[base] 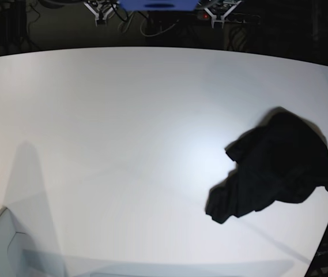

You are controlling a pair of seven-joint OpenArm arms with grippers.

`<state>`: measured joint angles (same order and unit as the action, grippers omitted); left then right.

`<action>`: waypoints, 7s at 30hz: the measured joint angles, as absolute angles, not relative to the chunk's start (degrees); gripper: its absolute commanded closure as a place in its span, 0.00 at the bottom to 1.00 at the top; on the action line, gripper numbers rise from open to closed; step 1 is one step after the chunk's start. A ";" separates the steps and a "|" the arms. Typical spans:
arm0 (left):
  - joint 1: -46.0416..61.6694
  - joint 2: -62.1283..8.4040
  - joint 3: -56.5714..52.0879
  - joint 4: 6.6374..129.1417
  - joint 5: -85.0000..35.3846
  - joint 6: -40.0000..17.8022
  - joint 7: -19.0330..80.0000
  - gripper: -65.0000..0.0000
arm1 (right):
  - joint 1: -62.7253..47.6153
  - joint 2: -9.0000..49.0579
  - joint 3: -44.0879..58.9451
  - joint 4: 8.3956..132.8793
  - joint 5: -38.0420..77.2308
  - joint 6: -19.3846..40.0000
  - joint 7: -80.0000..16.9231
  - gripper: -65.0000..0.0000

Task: Layout the t-shirt on the table in an organized manner, then fold the t-shirt properly

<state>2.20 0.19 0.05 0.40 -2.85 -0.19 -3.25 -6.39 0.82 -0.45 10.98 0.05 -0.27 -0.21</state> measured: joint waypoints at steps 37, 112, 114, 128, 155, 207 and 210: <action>8.71 -0.12 0.05 10.57 -2.87 -0.14 -3.55 1.00 | -8.93 1.43 -0.45 13.13 0.05 -0.16 3.40 1.00; 21.34 -3.81 -27.99 104.51 -17.82 -0.23 34.52 0.50 | -44.23 7.57 -2.52 114.67 0.30 0.64 -3.03 0.73; 18.74 -3.79 -27.99 102.06 -17.96 -0.36 34.09 0.50 | -43.13 7.55 -2.52 114.72 0.30 0.60 -3.92 0.73; 10.44 -3.81 -27.75 88.31 -17.87 -0.19 33.91 0.50 | -42.68 7.57 -2.52 114.69 0.30 0.64 -5.39 0.73; 19.70 -4.19 -28.10 104.36 -25.02 -0.16 34.09 1.00 | -35.55 7.57 -9.06 114.65 0.30 0.62 -7.75 0.72; 30.68 -4.91 -27.24 100.01 -27.64 -0.08 33.39 1.00 | 18.17 -8.05 -40.27 53.08 16.78 7.49 -7.62 0.42; 30.81 -6.57 -20.21 100.01 -24.49 -0.19 32.86 1.00 | 18.06 -8.01 -40.25 53.10 16.80 7.49 -7.16 0.42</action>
